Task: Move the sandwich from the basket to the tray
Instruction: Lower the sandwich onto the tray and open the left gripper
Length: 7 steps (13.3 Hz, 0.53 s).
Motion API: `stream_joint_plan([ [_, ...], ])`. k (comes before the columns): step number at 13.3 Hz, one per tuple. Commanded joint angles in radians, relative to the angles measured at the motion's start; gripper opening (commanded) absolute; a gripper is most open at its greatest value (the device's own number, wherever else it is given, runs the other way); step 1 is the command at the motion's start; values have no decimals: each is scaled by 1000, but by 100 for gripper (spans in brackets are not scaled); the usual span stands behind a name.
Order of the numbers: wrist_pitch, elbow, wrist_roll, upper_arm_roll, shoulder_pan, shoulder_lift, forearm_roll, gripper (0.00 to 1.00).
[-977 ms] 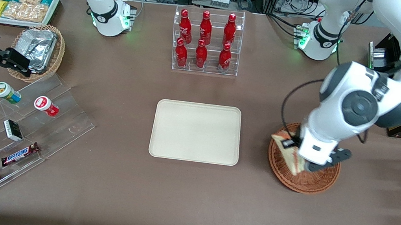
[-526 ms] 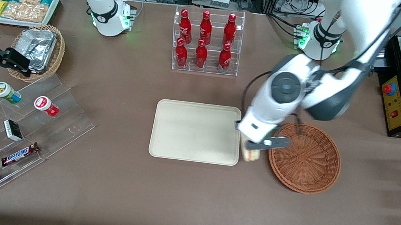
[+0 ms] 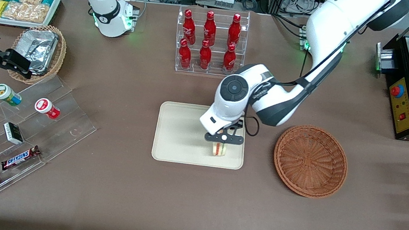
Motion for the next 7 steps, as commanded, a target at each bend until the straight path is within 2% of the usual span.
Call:
stream_joint_plan([
  [1,11,38,-14,6,-34,57,63,0],
  [7,45,38,-16,6,-51,95,65,0],
])
